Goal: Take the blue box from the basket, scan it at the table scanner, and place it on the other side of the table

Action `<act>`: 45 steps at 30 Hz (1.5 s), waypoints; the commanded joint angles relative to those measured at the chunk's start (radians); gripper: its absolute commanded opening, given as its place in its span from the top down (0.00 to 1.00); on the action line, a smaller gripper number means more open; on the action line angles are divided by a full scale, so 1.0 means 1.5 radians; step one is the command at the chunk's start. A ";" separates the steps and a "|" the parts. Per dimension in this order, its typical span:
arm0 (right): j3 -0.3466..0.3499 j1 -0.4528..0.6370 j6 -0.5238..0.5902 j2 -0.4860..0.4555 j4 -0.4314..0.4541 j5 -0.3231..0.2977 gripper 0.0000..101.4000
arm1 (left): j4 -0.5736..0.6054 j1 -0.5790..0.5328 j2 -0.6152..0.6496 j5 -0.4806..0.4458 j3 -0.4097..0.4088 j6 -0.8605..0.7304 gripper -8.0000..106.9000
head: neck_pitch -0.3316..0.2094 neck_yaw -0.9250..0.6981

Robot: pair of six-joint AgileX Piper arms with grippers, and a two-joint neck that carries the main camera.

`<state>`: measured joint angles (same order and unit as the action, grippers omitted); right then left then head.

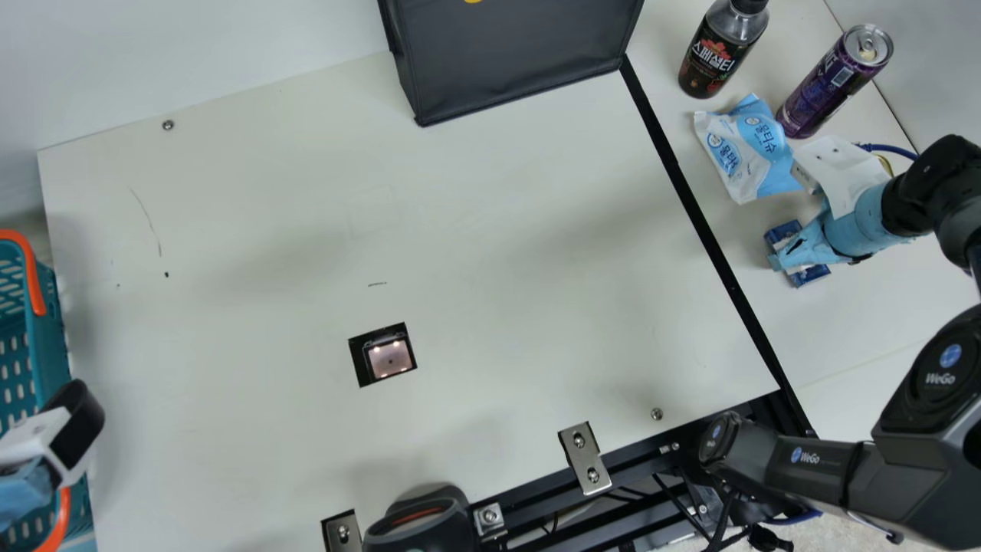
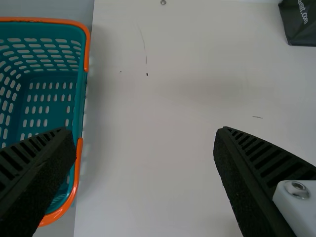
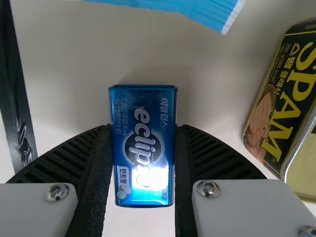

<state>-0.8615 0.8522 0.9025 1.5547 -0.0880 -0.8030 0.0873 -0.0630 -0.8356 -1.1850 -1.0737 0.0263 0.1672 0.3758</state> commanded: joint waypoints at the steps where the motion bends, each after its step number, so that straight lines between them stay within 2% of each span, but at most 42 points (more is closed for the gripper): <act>1: 0.000 -0.001 -0.002 0.001 0.001 0.005 1.00 | 0.000 0.000 0.000 0.000 0.000 0.000 0.15 | -0.019 0.001; 4: 0.000 -0.004 -0.006 0.004 0.001 0.010 1.00 | 0.000 0.000 0.000 0.000 0.000 0.000 0.15 | -0.019 0.001; 24: 0.001 -0.022 -0.023 0.011 0.002 0.022 0.34 | 0.000 0.000 0.000 0.000 0.000 0.000 0.15 | -0.019 0.001; 32: -0.006 -0.036 -0.038 -0.017 -0.007 0.014 0.08 | 0.000 0.000 0.000 0.000 0.000 0.000 0.15 | -0.019 0.001; 45: -0.083 -0.076 -0.094 -0.142 -0.090 -0.076 0.06 | 0.000 0.000 0.000 0.000 0.000 0.000 0.15 | -0.019 0.001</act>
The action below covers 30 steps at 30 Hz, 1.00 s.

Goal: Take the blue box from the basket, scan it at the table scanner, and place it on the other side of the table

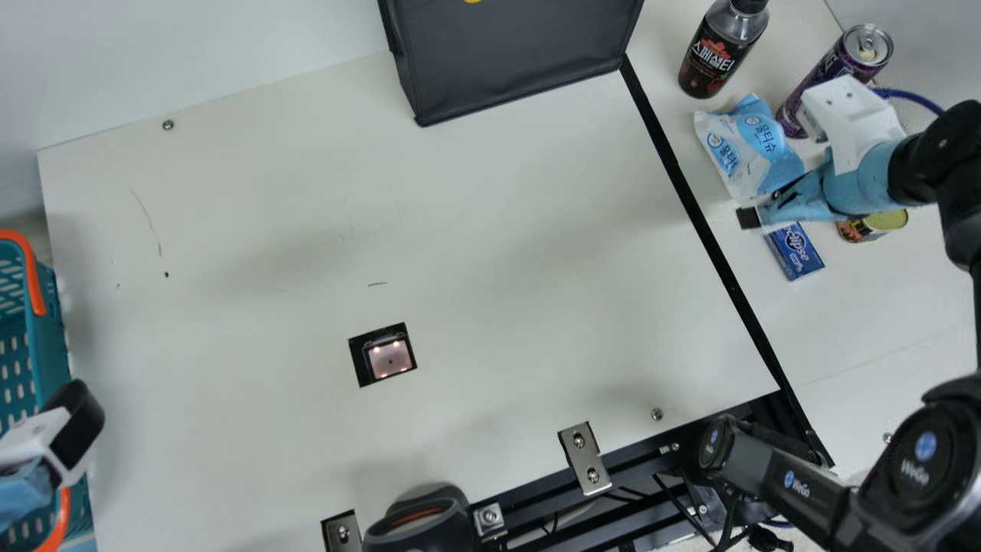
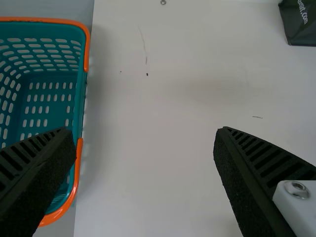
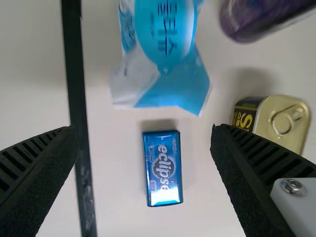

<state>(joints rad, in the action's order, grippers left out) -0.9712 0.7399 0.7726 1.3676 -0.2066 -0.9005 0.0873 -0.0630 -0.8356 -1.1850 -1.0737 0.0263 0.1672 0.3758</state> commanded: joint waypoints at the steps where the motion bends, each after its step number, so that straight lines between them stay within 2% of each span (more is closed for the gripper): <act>1: -0.018 -0.003 -0.013 -0.028 -0.018 -0.021 0.06 | 0.000 0.000 0.000 0.000 0.000 0.000 0.15 | -0.019 0.001; 9: -0.076 -0.018 -0.081 -0.103 -0.061 -0.094 0.06 | 0.000 0.000 0.000 0.000 0.000 0.000 0.15 | -0.019 0.001; 18: -0.125 -0.054 -0.181 -0.183 -0.065 -0.151 0.06 | 0.000 0.000 0.000 0.000 0.000 0.000 0.15 | -0.019 0.001; 24: -0.130 -0.060 -0.195 -0.196 -0.066 -0.162 0.06 | 0.000 0.000 0.000 0.000 0.000 0.000 0.15 | -0.019 0.001; 30: -0.135 -0.130 -0.245 -0.231 -0.033 -0.170 0.06 | -0.033 0.019 0.043 -0.015 -0.070 -0.014 0.15 | -0.019 -0.093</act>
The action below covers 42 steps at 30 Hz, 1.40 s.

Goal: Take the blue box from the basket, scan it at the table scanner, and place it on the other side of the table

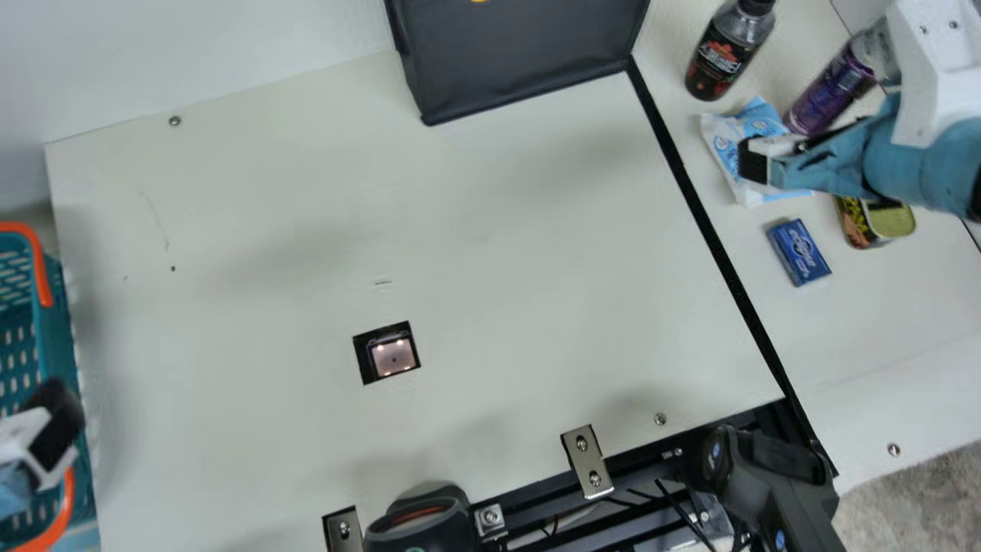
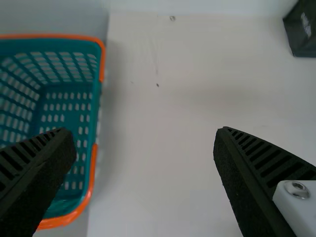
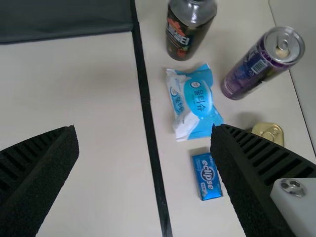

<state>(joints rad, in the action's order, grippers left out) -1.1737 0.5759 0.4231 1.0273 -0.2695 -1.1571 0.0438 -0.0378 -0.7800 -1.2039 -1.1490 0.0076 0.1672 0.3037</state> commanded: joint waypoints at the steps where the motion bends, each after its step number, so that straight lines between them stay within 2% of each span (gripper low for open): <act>1: -0.001 -0.033 -0.021 -0.010 0.015 0.000 0.06 | -0.010 0.005 0.013 -0.005 -0.031 -0.004 0.15 | -0.019 -0.060; 9: -0.009 -0.126 -0.089 -0.056 0.060 -0.010 0.06 | -0.011 0.006 0.016 -0.004 -0.035 -0.005 0.15 | -0.019 -0.184; 32: -0.029 -0.392 -0.282 -0.189 0.189 -0.037 0.06 | -0.011 0.006 0.016 -0.009 -0.035 -0.005 0.15 | -0.019 -0.184; 33: -0.029 -0.375 -0.273 -0.186 0.184 -0.037 0.06 | -0.011 0.006 0.016 -0.009 -0.035 -0.005 0.15 | -0.019 -0.184; 42: -0.029 -0.392 -0.282 -0.193 0.190 -0.040 0.06 | -0.011 0.006 0.016 -0.008 -0.035 -0.005 0.15 | -0.019 -0.184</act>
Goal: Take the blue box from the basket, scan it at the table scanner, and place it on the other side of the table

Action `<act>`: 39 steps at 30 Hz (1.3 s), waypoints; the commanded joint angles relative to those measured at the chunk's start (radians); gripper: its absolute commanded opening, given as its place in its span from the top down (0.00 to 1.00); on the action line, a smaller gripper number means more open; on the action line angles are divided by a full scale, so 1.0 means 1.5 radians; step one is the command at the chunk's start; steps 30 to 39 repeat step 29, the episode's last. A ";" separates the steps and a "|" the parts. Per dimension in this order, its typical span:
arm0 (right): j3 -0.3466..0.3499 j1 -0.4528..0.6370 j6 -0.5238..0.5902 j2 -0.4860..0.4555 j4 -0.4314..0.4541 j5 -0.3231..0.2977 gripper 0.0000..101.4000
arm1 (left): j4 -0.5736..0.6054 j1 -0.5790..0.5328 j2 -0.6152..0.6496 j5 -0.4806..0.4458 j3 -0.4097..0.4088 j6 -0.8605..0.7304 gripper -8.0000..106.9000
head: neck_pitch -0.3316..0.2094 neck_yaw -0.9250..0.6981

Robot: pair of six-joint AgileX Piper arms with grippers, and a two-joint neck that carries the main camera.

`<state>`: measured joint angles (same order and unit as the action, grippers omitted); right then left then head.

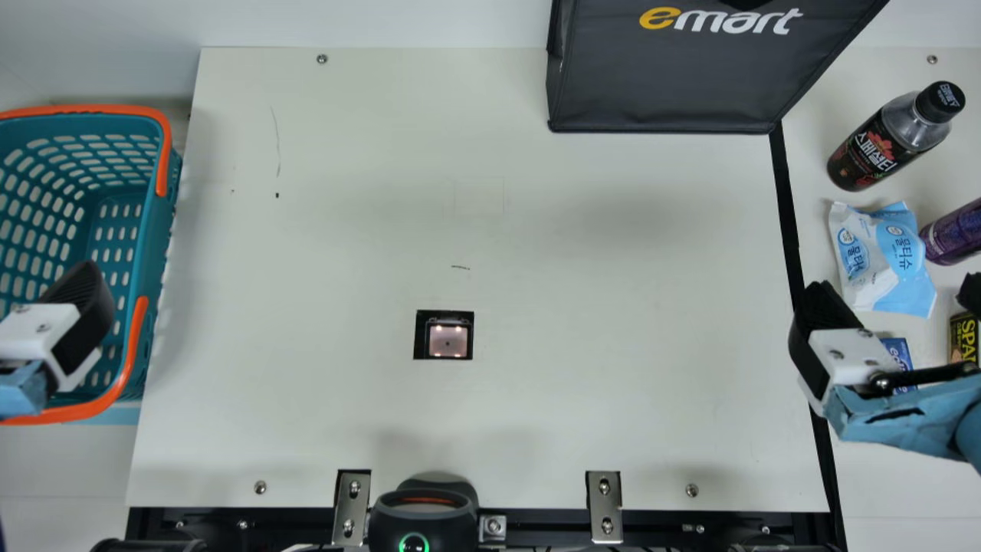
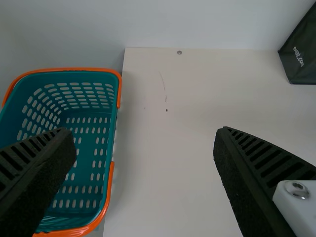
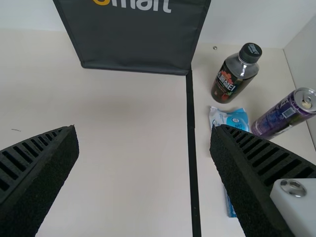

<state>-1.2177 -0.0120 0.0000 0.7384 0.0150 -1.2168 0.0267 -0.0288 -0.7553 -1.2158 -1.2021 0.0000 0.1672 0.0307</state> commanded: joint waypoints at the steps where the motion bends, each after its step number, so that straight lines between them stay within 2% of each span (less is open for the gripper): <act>1: 0.000 0.000 0.000 0.000 0.000 0.000 0.06 | 0.000 0.000 0.000 0.000 0.000 0.000 0.15 | -0.019 -0.002; 39: 0.000 0.000 0.000 -0.001 0.000 0.000 0.06 | 0.000 0.000 0.000 0.000 0.000 0.000 0.15 | -0.019 -0.002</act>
